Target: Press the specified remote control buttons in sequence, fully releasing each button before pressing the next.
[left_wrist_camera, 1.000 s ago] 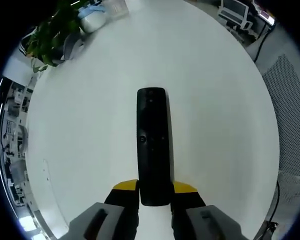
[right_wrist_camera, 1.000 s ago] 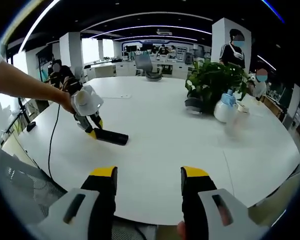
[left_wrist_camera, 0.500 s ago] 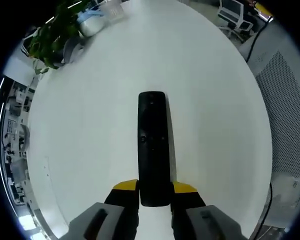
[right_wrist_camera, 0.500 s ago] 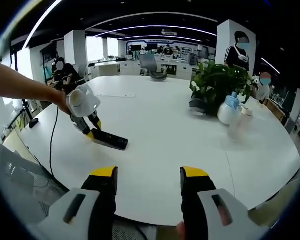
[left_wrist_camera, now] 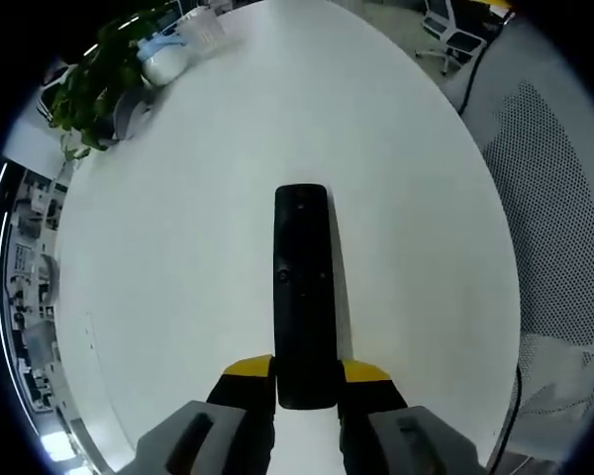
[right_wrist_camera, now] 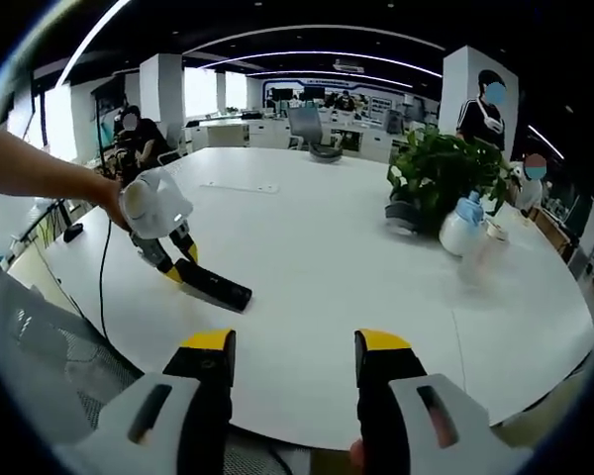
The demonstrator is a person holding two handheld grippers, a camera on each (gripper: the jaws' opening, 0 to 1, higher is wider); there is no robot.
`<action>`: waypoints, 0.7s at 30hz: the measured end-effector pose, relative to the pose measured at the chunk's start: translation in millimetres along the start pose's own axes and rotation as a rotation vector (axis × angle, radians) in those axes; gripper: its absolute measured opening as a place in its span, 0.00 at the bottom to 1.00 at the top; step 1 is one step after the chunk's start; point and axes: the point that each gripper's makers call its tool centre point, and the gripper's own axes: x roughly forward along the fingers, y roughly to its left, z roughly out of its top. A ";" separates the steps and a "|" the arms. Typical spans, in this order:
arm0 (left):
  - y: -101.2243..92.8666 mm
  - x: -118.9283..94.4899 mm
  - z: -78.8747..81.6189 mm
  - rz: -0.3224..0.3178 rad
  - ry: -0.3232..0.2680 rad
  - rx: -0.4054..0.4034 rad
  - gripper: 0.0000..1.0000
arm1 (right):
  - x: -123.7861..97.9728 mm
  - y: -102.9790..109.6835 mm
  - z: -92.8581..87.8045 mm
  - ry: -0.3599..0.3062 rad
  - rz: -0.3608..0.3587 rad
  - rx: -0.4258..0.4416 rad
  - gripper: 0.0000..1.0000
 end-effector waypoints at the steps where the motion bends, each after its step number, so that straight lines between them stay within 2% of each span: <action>1: -2.2 -0.6 -0.2 0.000 0.000 0.000 0.22 | 0.0 0.1 0.2 -0.001 0.001 0.000 0.49; 21: -39.1 -5.2 2.6 -0.032 -0.002 -0.001 0.22 | -0.6 -2.5 -1.5 0.008 -0.011 -0.012 0.47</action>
